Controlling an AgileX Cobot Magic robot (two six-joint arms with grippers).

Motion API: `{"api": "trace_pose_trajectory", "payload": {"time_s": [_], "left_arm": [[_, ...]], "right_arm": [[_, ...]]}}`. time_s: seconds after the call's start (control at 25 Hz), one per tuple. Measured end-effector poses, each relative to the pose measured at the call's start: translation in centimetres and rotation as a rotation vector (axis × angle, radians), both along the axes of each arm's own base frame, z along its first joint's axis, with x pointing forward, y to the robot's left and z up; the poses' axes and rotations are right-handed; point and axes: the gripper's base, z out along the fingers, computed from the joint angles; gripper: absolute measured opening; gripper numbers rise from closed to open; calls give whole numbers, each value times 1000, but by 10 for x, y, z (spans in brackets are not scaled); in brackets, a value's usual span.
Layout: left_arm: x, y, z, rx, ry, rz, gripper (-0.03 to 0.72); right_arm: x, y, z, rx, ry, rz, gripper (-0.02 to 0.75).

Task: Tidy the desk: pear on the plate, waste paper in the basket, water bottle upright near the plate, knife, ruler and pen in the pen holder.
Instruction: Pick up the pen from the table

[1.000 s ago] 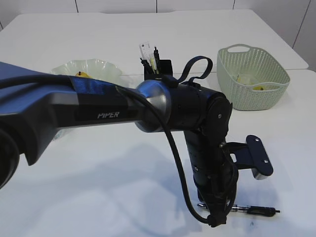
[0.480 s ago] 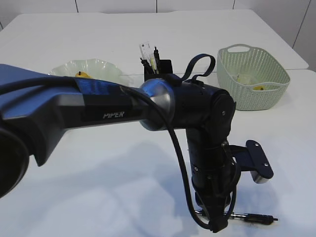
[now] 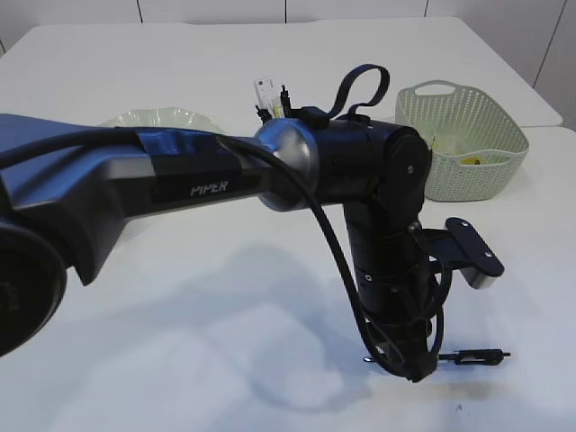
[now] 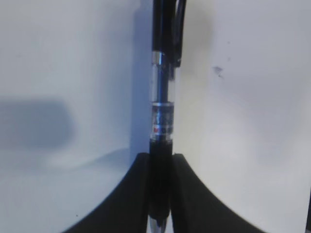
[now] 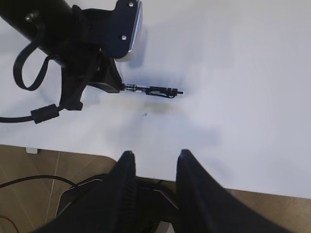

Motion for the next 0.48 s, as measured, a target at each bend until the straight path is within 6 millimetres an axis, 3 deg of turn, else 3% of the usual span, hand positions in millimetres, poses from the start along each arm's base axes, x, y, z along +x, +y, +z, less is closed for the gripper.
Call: {"api": "trace_pose_trajectory", "payload": {"time_s": [0.28,0.48], "left_arm": [[19,12,3,-68,114,156,61],[29,20,24,-134,139,241,62]], "right_arm": [[0,0,0,0,0,0,244],[0,0,0,0,1,0,244]]}}
